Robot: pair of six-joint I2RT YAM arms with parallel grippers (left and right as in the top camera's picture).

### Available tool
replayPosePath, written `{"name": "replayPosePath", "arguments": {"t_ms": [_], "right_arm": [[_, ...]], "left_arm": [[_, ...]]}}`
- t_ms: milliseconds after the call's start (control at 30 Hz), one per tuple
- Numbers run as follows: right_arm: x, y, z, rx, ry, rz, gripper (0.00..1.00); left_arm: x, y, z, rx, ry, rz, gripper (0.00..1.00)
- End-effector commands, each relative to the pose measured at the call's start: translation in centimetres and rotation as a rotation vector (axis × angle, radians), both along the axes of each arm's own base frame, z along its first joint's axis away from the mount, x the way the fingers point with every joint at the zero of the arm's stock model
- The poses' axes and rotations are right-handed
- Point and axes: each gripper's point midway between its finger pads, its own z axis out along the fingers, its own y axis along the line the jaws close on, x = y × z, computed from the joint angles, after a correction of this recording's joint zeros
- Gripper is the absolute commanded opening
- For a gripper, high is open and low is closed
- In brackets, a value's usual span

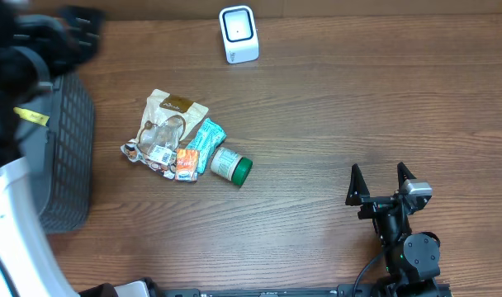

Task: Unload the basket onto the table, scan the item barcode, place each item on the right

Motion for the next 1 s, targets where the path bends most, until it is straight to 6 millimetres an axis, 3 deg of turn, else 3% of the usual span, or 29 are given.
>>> {"name": "replayPosePath", "arguments": {"t_ms": [0, 67, 200, 400, 667, 733, 800, 967], "right_arm": [[0.1, -0.2, -0.3, 0.004, 0.004, -0.015, 1.00], [0.1, -0.2, -0.3, 0.004, 0.004, -0.015, 1.00], [0.1, -0.2, -0.3, 0.003, 0.004, -0.015, 1.00], [0.1, -0.2, -0.4, 0.003, 0.004, -0.015, 1.00], [0.1, -0.2, -0.3, 0.003, 0.004, -0.015, 1.00], [0.1, -0.2, -0.4, 0.003, 0.004, -0.015, 1.00], [0.1, -0.2, -0.3, 0.004, 0.004, -0.015, 1.00], [0.1, -0.2, -0.3, 0.003, 0.004, -0.015, 1.00]], "left_arm": [[-1.9, 5.6, 0.6, -0.018, -0.006, 0.204, 1.00], [-2.6, 9.1, -0.7, -0.021, 0.037, 0.310, 1.00], [-2.8, 13.9, -4.9, -0.067, 0.168, 0.430, 1.00], [-0.3, 17.6, -13.6, -0.158, 0.395, 0.465, 0.95], [1.8, 20.0, -26.1, -0.255, 0.698, 0.474, 0.82], [2.3, 20.1, -28.9, -0.275, 0.755, 0.465, 0.72], [2.6, 20.2, -31.0, -0.290, 0.792, 0.460, 0.64], [3.1, 21.1, -35.0, -0.288, 0.855, 0.472, 0.62]]}}
